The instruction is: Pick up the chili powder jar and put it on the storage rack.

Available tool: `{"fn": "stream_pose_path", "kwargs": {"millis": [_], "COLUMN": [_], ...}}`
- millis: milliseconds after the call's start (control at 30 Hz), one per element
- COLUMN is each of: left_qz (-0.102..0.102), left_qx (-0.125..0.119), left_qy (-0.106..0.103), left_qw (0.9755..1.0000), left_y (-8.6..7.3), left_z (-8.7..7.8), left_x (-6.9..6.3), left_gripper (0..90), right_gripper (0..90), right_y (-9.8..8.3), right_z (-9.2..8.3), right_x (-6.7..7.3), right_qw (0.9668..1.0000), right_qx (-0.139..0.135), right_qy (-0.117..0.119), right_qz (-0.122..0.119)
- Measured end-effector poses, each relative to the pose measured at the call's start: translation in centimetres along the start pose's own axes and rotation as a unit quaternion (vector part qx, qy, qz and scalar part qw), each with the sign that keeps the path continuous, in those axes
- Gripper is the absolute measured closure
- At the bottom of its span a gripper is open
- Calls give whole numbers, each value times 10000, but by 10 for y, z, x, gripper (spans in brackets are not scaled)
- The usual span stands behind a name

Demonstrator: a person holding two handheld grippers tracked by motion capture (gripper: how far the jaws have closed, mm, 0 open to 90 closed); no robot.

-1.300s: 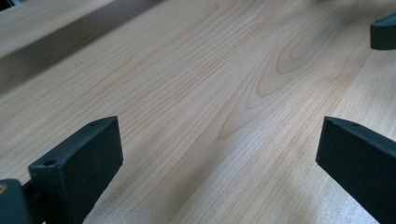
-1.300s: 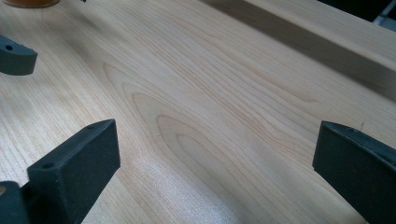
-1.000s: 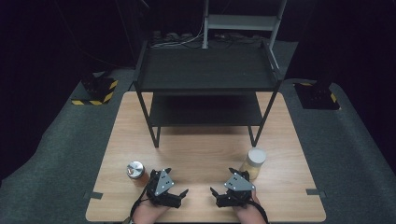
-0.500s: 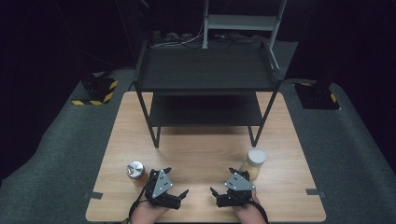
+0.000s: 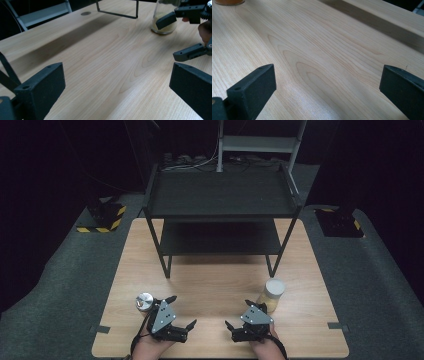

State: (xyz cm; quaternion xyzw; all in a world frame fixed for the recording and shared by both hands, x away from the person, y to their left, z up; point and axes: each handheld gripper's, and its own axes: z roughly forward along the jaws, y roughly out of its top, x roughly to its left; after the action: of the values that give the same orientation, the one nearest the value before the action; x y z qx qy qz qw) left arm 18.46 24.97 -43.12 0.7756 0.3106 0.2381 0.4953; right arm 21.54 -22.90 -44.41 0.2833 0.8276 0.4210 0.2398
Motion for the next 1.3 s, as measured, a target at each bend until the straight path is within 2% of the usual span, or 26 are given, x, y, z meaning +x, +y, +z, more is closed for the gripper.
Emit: {"fn": "stream_pose_path", "kwargs": {"millis": [200, 733, 967, 1300], "left_qz": [-65, -155, -117, -269], "left_qx": [-97, -145, -114, -102], "left_qy": [123, 354, 595, 923], "left_qw": [9999, 9991, 9981, 9953], "left_y": [1, -2, -5, -17], "left_z": [-12, -31, -40, -53], "left_x": [5, 14, 17, 24], "left_gripper": [5, 5, 5, 5], "right_gripper": [0, 0, 0, 0], "right_y": [0, 0, 0, -1], "right_z": [0, 0, 0, 0], "right_x": [0, -1, -1, -2], "right_qw": [10000, 10000, 10000, 10000], "right_qx": [-2, -14, -12, -14], "right_qy": [6, 17, 15, 27], "right_qz": [-6, 18, 27, 36]}}
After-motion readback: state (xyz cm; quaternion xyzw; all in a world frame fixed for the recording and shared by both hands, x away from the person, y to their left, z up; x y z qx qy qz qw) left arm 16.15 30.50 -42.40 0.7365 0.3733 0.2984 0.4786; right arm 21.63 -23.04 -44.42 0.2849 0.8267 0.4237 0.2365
